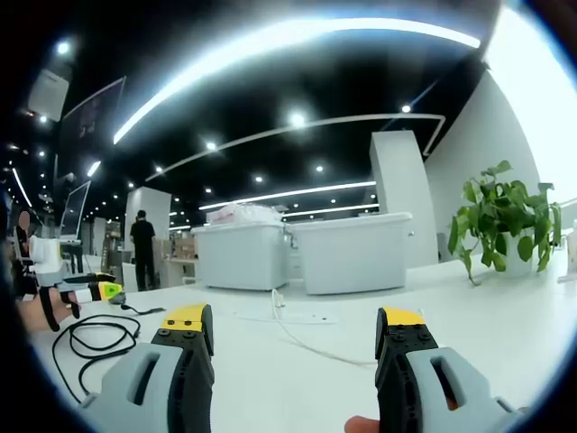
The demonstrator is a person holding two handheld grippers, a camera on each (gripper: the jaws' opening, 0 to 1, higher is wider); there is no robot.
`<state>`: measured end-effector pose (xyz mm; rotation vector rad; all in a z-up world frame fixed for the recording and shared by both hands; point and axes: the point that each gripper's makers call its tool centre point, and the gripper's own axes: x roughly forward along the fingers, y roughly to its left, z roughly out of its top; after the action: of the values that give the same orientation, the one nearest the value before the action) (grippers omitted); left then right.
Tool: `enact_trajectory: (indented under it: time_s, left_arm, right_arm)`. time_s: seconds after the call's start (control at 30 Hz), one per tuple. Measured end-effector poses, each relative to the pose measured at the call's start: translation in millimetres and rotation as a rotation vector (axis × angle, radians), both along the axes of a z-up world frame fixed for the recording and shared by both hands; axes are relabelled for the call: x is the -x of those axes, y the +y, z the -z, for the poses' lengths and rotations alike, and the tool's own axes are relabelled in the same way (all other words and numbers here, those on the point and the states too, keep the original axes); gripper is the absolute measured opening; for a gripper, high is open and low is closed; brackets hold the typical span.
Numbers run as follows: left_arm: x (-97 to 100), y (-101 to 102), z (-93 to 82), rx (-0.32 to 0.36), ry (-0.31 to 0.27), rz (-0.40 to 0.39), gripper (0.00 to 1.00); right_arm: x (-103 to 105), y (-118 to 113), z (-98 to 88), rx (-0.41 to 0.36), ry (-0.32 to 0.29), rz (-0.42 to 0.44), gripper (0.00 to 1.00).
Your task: Coil the Type-C to USB data cable on the desktop and secure it with Velcro straps.
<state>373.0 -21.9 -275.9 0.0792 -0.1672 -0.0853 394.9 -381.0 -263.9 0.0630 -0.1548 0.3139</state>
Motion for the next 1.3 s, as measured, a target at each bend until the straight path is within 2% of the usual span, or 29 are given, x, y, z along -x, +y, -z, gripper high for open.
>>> enact_trajectory:
  time_s: [0.8,1.0,1.3]
  left_arm:
    - [1.3,8,-5.8,0.022,-0.01,-0.017,0.45]
    - [2.8,14,-10.0,0.039,-0.02,-0.03,0.45]
    - [4.9,16,-13.5,0.032,-0.033,-0.041,0.45]
  right_arm:
    - [1,-1,-1.2,-0.006,-0.004,0.002,0.72]
    - [1,-4,-4.4,-0.035,-0.012,0.004,0.74]
    - [0,-1,-3.1,-0.014,-0.012,0.001,0.75]
